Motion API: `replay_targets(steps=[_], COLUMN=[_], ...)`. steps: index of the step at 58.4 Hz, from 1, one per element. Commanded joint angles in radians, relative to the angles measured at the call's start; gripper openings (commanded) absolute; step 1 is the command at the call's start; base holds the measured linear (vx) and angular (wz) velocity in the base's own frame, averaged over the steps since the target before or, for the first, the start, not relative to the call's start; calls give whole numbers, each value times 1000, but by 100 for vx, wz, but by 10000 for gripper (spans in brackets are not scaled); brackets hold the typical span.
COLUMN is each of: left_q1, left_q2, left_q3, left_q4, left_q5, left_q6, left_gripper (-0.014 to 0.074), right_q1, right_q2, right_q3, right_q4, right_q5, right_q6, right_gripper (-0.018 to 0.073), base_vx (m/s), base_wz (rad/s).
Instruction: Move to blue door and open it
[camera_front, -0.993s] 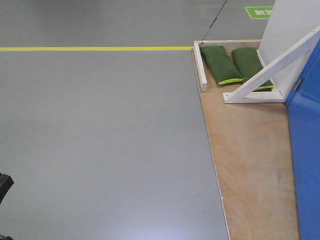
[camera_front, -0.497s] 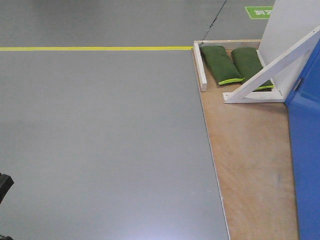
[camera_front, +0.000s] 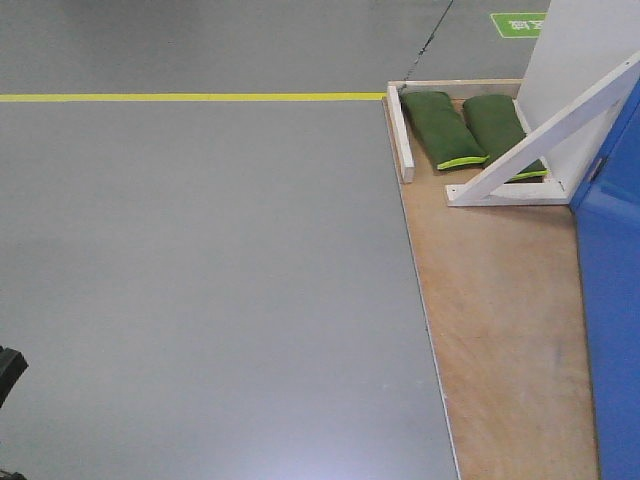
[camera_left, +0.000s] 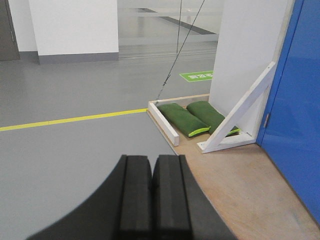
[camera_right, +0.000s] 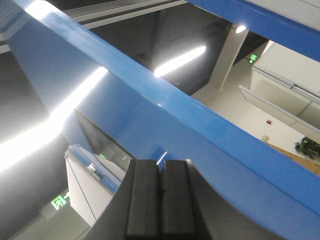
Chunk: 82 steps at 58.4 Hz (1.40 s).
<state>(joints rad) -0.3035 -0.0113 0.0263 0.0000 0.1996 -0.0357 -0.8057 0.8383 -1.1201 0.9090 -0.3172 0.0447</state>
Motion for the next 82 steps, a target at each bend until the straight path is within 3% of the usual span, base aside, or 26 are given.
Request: replay_targets(steps=[1,9,25,41,48,59,82], left_q1=[-3,-3,-3,-3,-3,-3,-3], left_q2=[-13,-13,-13,-13,-13,-13,-13], left_q3=[-25,-25,-25,-25,-25,-25,-25], left_q4=[-6,-6,-6,-6,-6,-6,-6], left_q5=[-86,-86,-86,-86,-86,-86,-86], left_q6=[-6,-6,-6,-6,-6,-6,-6], left_gripper=[73,73,73,73,73,73,73], right_q1=[-29,-104,-245,-246,-246,-246,-246], right_q2=[31,124,289,457,523,597,653], right_q3=[-41,-105,-265,-360,-366,-366,-366], right_q4=[113,258,268,273,330,430,488], right_q5=[-40,-36,-38,-61,-59,31,154], right_q6=[-5,-5,-5,-5,-5,-5,-5], right_gripper=[-1,-1,-1,-1,-1,-1,-1], base_vx=[0,0,0,0,0,0,0], base_wz=[0,0,0,0,0,0,0])
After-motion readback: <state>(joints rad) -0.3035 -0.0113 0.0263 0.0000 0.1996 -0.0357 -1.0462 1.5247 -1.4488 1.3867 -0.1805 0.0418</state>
